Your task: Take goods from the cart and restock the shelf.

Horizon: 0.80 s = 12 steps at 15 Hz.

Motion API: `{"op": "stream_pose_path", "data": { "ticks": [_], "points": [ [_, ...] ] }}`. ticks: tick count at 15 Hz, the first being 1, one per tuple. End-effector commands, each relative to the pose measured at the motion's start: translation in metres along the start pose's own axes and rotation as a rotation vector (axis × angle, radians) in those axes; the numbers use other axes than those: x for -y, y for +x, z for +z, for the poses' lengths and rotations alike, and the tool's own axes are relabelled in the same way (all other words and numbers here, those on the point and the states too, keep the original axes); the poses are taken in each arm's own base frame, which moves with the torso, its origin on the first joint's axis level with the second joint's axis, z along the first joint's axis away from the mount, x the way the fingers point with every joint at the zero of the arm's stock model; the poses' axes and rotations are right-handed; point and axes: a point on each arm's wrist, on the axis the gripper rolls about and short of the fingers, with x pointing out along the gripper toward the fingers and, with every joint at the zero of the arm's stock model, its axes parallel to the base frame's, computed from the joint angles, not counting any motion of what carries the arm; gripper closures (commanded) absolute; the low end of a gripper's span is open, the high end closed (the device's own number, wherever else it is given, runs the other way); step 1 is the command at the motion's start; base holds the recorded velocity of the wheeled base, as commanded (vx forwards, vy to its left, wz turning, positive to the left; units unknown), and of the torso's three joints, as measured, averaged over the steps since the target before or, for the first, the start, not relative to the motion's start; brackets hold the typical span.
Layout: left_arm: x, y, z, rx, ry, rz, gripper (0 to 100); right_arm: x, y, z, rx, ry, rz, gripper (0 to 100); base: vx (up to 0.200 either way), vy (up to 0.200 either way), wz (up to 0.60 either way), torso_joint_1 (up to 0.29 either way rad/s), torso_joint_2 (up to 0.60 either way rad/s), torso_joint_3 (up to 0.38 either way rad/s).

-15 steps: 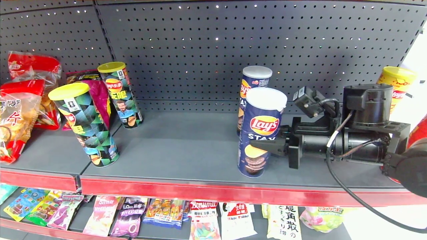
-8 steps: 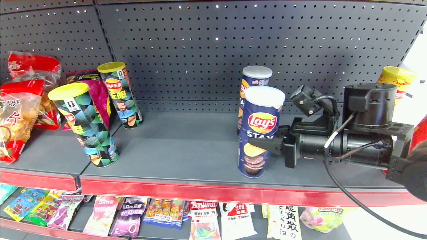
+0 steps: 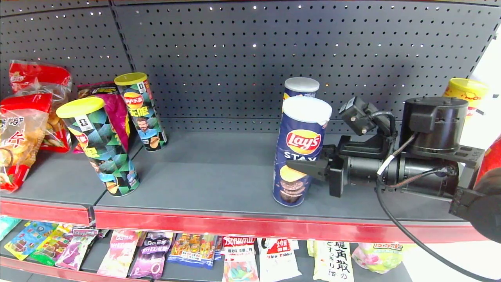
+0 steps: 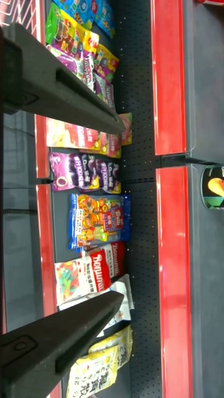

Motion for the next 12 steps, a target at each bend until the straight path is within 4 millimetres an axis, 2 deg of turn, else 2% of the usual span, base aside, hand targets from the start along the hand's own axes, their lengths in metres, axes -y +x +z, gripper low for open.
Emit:
{"op": "stream_pose_path", "data": {
  "ticks": [1,12],
  "points": [
    [0.0000,0.0001,0.0000,-0.002,0.000,0.001,0,-0.0004,0.0033,-0.0046,-0.016,0.007,0.007,100,0.000,0.000,0.00,0.000,0.00,0.000],
    [0.0000,0.0001,0.0000,-0.002,0.000,0.001,0,-0.0044,-0.0025,-0.0098,-0.031,0.009,0.009,100,0.000,0.000,0.00,0.000,0.00,0.000]
  ]
}}
